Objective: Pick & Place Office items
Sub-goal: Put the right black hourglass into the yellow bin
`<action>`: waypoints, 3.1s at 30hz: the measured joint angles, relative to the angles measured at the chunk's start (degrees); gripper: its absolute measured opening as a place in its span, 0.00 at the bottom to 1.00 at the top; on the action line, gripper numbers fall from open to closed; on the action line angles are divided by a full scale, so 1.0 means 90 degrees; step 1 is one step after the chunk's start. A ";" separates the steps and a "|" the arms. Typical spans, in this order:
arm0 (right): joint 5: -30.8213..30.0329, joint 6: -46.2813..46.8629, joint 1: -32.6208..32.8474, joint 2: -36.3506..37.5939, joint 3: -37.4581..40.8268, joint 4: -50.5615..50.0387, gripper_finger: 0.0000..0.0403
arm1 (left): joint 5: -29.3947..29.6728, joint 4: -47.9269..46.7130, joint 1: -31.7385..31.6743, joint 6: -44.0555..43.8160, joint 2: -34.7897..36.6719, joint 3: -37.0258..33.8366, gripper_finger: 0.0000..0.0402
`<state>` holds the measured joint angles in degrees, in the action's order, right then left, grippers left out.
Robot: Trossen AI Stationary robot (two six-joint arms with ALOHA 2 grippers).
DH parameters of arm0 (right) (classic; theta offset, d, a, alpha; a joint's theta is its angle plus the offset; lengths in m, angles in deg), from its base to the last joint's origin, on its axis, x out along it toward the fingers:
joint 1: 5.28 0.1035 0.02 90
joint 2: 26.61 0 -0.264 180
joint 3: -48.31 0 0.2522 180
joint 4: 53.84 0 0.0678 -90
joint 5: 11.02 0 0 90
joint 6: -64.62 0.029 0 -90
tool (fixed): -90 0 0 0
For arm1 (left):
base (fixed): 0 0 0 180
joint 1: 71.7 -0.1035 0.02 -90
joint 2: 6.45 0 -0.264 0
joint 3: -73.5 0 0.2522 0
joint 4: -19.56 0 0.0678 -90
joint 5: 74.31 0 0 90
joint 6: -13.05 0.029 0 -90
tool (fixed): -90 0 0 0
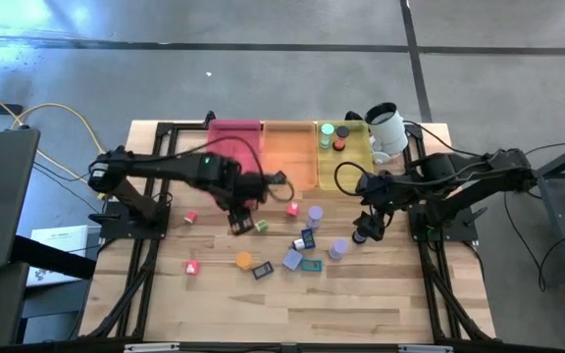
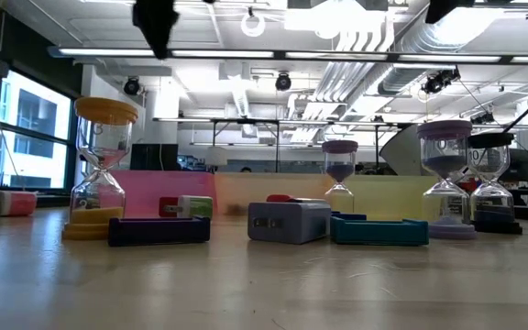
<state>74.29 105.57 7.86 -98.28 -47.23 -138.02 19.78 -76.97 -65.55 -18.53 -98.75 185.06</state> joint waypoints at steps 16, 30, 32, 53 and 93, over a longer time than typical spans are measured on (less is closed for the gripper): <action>-0.0166 0.1199 0.0588 0.0003 0.0207 -0.0312 0.73 | 0.0115 -0.0066 0.1925 -0.1309 0.0006 -0.0005 0.49; 0.0010 0.3482 0.0373 -0.0002 0.1669 -0.0279 0.73 | 0.1082 -0.0674 0.2479 -0.1494 0.0055 -0.0005 0.49; 0.0017 0.3645 0.0296 -0.0002 0.1812 -0.0191 0.73 | 0.1084 -0.0782 0.2484 -0.1492 0.0104 -0.0005 0.49; -0.0094 0.4279 -0.0104 -0.0121 0.2563 0.0532 0.73 | 0.1953 -0.0806 0.2425 0.0228 0.0501 -0.0019 0.49; 0.0850 0.3298 -0.0355 -0.1775 0.2560 0.0827 0.49 | 0.2152 -0.0805 0.2266 0.0387 0.0959 -0.0706 0.49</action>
<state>81.94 135.25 4.67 -114.25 -24.19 -130.58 39.15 -84.21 -45.16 -15.06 -90.11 178.70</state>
